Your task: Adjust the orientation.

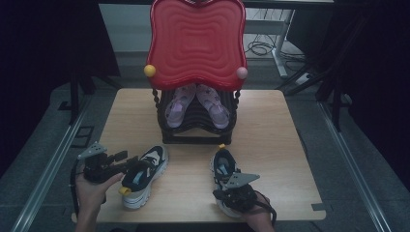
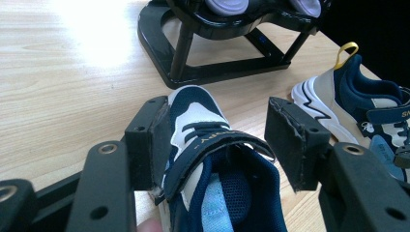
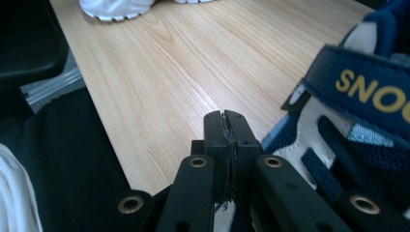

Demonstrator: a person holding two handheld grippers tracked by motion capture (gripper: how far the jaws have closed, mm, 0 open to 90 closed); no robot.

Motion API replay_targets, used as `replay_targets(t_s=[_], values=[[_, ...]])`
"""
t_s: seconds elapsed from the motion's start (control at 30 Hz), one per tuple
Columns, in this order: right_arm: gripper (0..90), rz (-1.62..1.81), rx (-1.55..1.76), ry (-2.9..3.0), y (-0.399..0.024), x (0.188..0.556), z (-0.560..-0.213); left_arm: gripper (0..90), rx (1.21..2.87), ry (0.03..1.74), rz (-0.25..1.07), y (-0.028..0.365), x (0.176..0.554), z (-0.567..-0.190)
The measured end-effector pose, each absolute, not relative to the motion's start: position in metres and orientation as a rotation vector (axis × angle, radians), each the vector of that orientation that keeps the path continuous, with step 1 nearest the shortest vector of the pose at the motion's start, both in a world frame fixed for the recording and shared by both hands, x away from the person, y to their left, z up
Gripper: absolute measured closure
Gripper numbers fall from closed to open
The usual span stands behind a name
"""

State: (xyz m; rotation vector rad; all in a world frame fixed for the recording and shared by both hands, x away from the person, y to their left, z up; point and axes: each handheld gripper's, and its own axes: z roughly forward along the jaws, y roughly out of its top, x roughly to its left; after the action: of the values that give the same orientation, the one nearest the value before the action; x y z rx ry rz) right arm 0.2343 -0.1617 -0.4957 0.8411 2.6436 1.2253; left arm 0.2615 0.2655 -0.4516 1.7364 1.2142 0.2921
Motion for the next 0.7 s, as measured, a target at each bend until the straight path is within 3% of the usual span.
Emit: replay_targets(t_s=[0.7], values=[[90.0, 1.165, 0.878, 2.633, -0.174, 0.228, -0.496, 42.6, 1.739, 1.216, 0.292, 0.266, 0.262, -0.453]])
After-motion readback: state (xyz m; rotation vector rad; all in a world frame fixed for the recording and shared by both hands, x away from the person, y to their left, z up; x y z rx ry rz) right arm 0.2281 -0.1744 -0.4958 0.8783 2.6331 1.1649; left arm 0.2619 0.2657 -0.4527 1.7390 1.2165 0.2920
